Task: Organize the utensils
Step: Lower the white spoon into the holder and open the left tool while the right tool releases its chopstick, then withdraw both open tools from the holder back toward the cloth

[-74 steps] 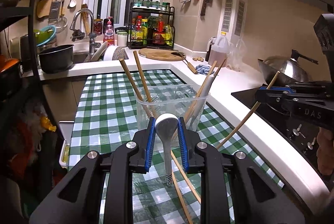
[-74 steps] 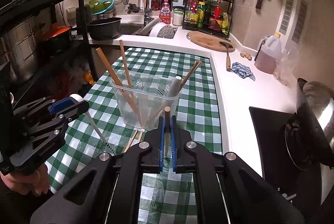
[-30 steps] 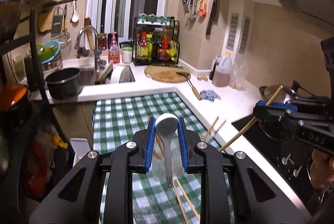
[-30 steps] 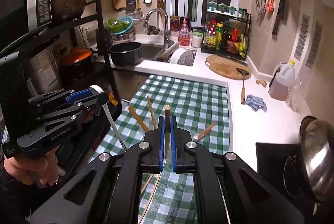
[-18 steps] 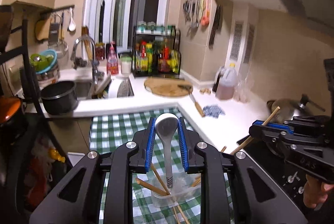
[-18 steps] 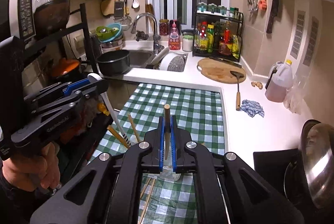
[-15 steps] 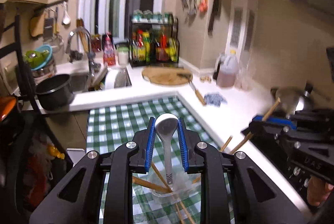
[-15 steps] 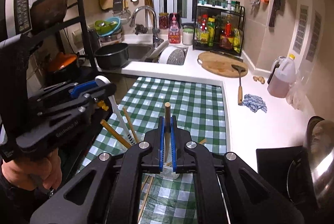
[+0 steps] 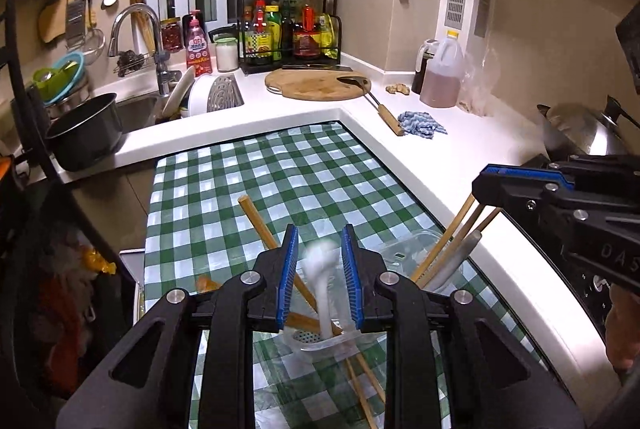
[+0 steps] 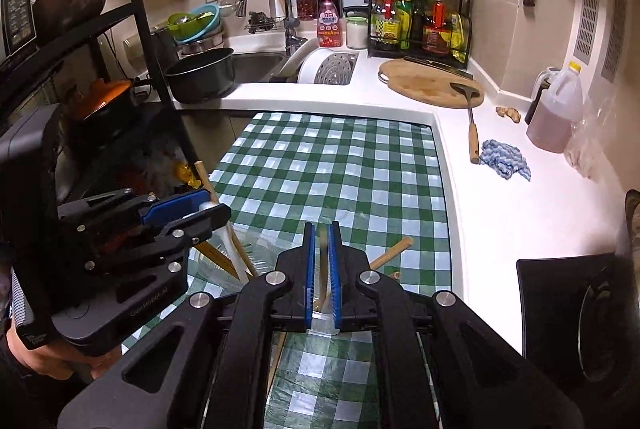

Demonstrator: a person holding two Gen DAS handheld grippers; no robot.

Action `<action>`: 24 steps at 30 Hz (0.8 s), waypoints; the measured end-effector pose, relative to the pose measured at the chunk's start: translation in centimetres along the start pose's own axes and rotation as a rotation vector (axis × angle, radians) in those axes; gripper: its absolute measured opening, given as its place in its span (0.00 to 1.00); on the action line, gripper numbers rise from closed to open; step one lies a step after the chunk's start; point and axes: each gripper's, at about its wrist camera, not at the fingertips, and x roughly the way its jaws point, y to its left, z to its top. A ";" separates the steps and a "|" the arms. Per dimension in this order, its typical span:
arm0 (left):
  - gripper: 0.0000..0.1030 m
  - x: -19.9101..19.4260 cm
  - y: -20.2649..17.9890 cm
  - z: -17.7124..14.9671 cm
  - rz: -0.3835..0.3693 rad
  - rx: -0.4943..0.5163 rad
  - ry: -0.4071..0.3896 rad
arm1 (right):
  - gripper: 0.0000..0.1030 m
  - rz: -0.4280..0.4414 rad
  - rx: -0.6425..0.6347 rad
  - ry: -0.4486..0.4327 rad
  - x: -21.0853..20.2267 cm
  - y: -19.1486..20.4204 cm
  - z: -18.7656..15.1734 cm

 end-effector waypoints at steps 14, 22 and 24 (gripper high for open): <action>0.27 -7.5 -0.1 0.1 0.026 -0.047 -0.144 | 0.33 -0.113 0.013 -0.106 -5.3 -0.2 0.2; 0.27 -12.7 -1.1 -4.7 0.069 -0.070 -0.199 | 0.33 -0.135 0.032 -0.278 -12.1 0.1 -4.5; 0.27 -13.4 -1.3 -6.8 0.085 -0.074 -0.201 | 0.33 -0.129 0.035 -0.313 -13.1 0.4 -7.0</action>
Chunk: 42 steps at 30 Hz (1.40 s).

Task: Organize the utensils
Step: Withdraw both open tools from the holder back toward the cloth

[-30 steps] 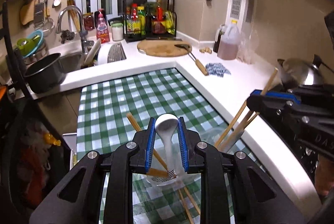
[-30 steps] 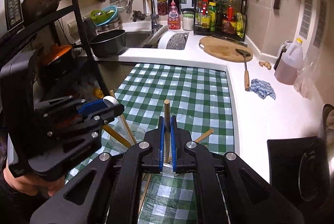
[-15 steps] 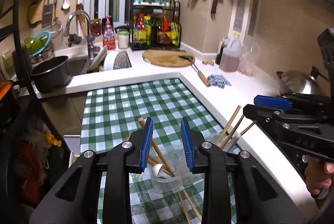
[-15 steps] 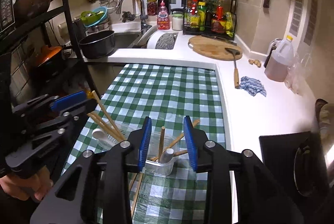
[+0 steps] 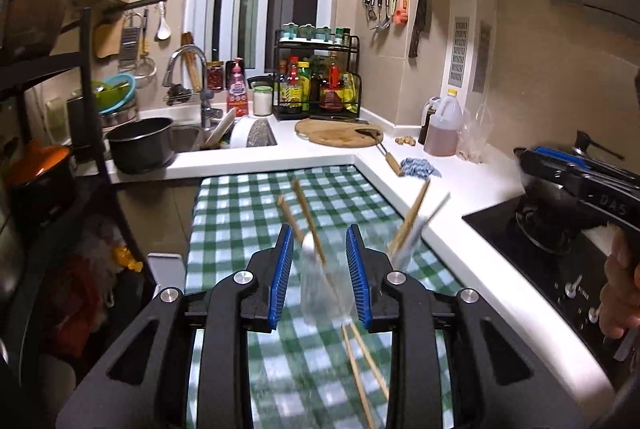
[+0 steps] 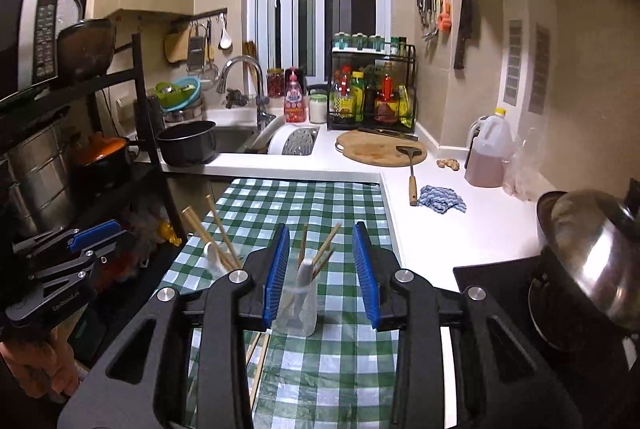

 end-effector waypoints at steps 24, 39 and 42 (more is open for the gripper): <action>0.27 -0.1 2.0 -15.2 0.097 -0.135 0.111 | 0.23 0.086 0.064 0.120 2.0 2.5 -19.0; 0.27 0.7 2.4 -17.1 0.066 -0.187 0.188 | 0.21 0.203 -0.039 0.445 7.1 7.6 -25.9; 0.27 1.0 2.3 -17.4 0.065 -0.181 0.199 | 0.09 0.185 -0.036 0.448 7.1 7.5 -25.8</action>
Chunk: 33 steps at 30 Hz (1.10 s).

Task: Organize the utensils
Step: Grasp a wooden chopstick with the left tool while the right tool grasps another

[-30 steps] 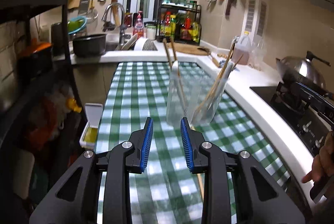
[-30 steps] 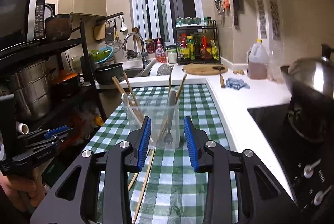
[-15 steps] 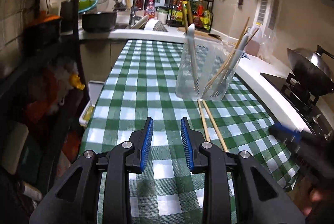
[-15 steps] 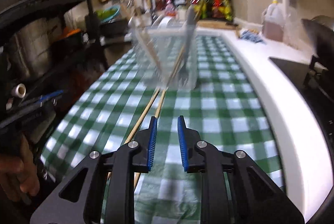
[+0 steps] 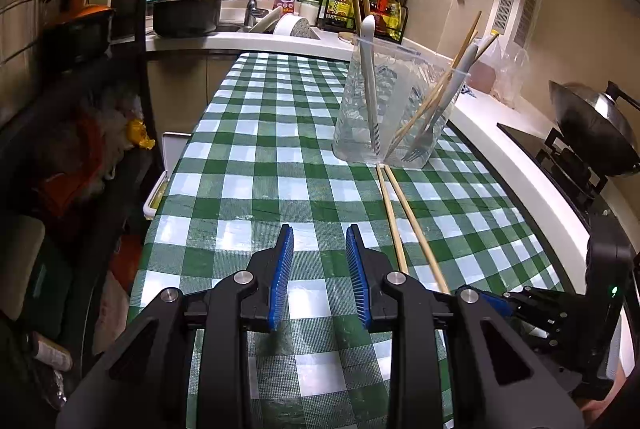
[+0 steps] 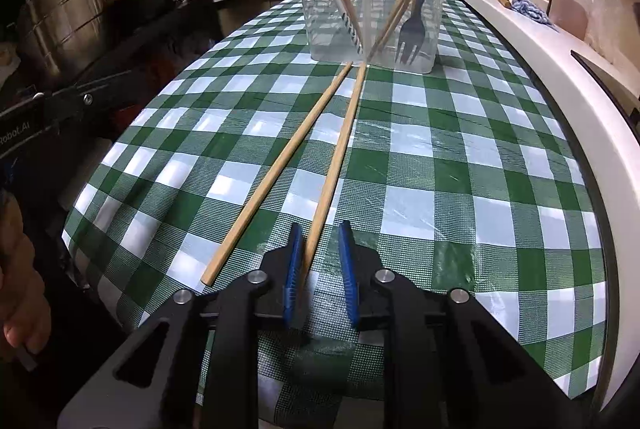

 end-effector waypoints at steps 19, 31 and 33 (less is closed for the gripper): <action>0.27 4.0 -7.0 -5.6 -0.075 0.166 0.153 | 0.06 -0.098 0.084 0.024 -1.5 -3.9 -1.2; 0.11 4.0 -7.0 -5.5 -0.020 0.196 0.141 | 0.06 -0.095 0.083 0.013 -1.5 -3.9 -1.3; 0.07 4.0 -6.6 -5.4 -0.011 0.188 0.143 | 0.06 -0.085 0.084 0.014 -1.4 -3.9 -1.2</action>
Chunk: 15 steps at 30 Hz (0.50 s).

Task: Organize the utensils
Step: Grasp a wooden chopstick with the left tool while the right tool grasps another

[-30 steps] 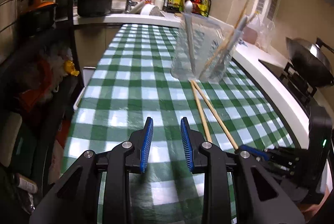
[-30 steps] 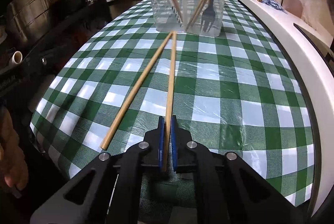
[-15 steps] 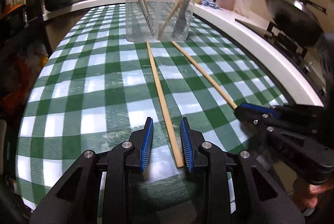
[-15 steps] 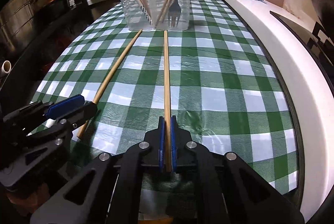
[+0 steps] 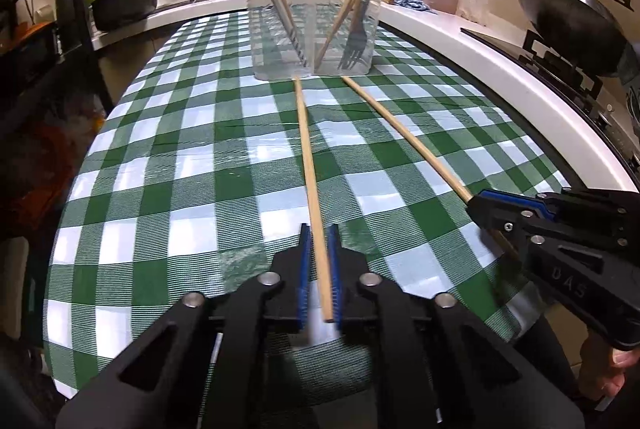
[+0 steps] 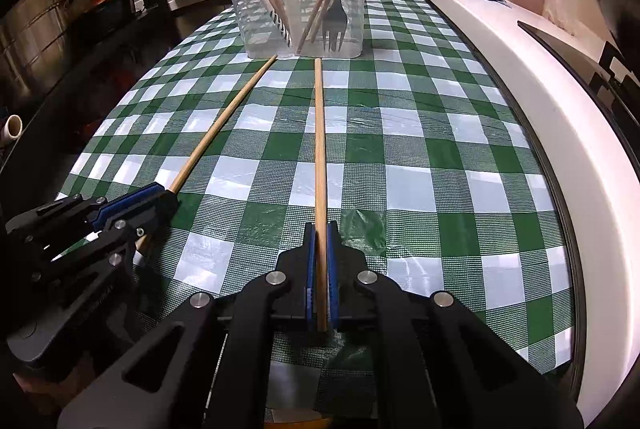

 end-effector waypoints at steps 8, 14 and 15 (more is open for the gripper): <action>0.07 -0.5 2.1 -0.4 0.015 -0.059 0.002 | 0.06 -0.002 0.027 -0.007 -0.1 0.1 -0.1; 0.07 -0.5 1.4 -0.7 0.040 -0.026 -0.015 | 0.08 -0.023 0.004 -0.022 -0.2 0.7 -0.6; 0.07 -0.5 1.4 -0.7 0.042 -0.025 -0.016 | 0.08 -0.024 0.005 -0.024 -0.2 0.7 -0.6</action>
